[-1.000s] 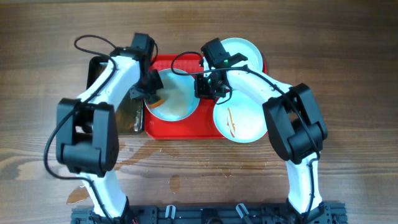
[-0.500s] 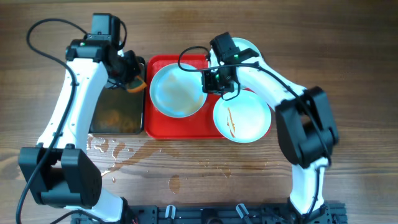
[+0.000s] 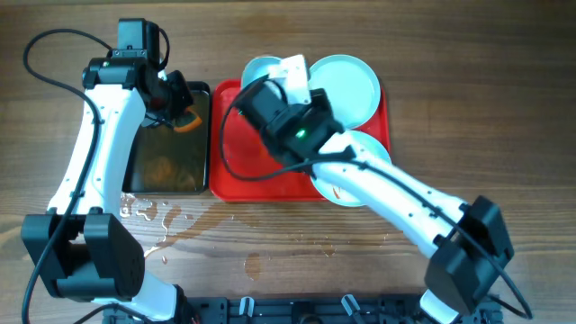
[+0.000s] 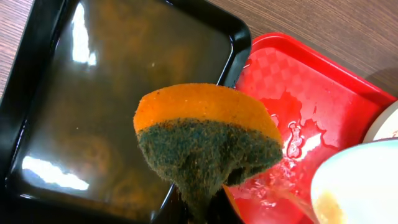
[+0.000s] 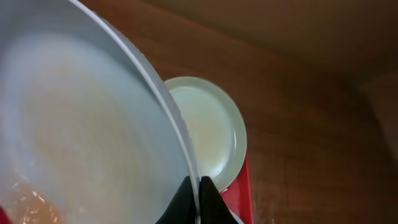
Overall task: Clean dirty plates on tray and stack at the side
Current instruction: 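Lift the cleaned plate with right gripper and place it right of tray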
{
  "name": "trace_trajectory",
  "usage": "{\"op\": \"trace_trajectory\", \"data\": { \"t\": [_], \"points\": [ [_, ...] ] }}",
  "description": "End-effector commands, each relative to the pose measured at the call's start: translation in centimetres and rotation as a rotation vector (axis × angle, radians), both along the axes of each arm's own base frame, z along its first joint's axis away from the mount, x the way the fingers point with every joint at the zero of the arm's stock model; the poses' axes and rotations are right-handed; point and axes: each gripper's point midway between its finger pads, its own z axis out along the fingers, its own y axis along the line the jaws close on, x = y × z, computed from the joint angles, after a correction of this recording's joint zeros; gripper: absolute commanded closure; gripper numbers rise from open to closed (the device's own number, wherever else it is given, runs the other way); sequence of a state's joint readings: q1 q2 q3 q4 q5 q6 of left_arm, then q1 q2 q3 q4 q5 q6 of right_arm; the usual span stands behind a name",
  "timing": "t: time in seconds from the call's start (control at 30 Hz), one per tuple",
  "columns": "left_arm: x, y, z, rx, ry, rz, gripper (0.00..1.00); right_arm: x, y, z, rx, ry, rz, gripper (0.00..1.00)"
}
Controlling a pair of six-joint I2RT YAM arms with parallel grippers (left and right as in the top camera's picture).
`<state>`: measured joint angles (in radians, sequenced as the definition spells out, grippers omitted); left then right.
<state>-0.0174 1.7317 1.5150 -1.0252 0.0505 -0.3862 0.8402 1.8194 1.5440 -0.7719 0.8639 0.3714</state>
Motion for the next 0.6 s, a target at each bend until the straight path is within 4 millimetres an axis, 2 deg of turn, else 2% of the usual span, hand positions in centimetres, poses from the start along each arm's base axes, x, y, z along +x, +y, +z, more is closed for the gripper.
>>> {"op": "trace_trajectory", "data": {
  "t": [0.0,0.1,0.2,0.27,0.33,0.37,0.43,0.5,0.53,0.57],
  "points": [
    [0.3,0.2,0.1,0.008,-0.007,-0.009,0.96,-1.0,-0.9,4.4,-0.146,-0.208,-0.079,0.96],
    [0.3,0.2,0.1,0.008,-0.007,-0.009,0.96,-2.1,-0.7,6.7,-0.223,-0.319,-0.116,0.96],
    [0.3,0.2,0.1,0.008,-0.007,-0.009,0.96,-2.8,0.0,7.3,-0.229,-0.354,-0.111,0.96],
    [0.3,0.2,0.1,0.007,-0.007,-0.009,0.96,-2.6,0.6,6.0,-0.183,-0.295,-0.073,0.96],
    [0.3,0.2,0.1,0.007,-0.007,-0.009,0.96,-2.5,1.1,3.2,-0.123,-0.14,0.001,0.95],
    [0.2,0.2,0.1,0.006,-0.007,-0.01,0.96,-2.4,0.5,1.8,-0.071,-0.058,0.002,0.96],
    [0.2,0.0,0.1,-0.003,-0.007,-0.015,0.96,-2.2,-1.6,0.2,0.086,0.102,-0.029,0.96],
    [0.3,0.0,0.1,-0.003,-0.008,-0.015,0.96,-1.5,-4.0,0.1,0.242,0.189,-0.074,0.96],
    [0.3,0.0,0.1,-0.003,-0.008,-0.015,0.96,-0.8,-6.1,0.3,0.348,0.236,-0.11,0.96],
    [0.3,0.0,0.1,-0.003,-0.008,-0.015,0.96,0.2,-9.1,0.4,0.448,0.281,-0.152,0.96]
  ]
}}
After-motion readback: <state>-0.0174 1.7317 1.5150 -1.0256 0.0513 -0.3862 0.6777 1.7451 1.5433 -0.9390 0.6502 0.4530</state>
